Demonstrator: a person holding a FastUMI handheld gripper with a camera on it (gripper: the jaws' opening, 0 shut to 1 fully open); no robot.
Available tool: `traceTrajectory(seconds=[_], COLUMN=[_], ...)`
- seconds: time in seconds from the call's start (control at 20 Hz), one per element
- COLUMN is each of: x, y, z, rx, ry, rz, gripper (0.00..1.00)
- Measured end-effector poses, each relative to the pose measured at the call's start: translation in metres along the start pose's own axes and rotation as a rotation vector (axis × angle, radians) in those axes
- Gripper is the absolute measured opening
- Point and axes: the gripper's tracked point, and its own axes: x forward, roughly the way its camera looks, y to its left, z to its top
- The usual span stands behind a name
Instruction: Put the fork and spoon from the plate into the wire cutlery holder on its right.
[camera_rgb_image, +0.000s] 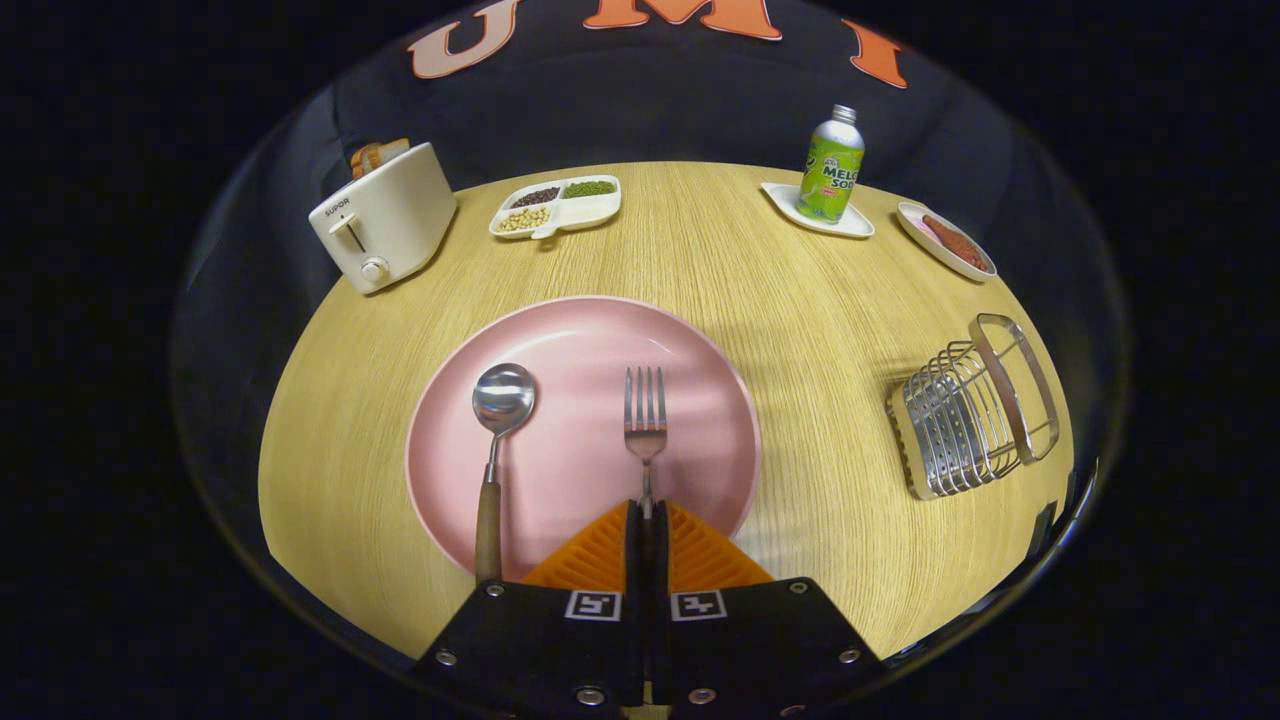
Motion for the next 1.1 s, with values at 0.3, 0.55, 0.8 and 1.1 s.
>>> traceTrajectory(seconds=[0.3,0.55,0.8,1.1], x=[-0.043,-0.079,-0.106,-0.125], y=[-0.005,-0.033,-0.084,-0.151], z=[0.026,0.056,0.07,0.078], rx=[-0.029,-0.046,-0.096,-0.125], ry=[-0.019,-0.031,-0.023,0.013], rz=[0.089,0.125,0.076,-0.015], gripper=[0.03,0.03,0.03,0.03])
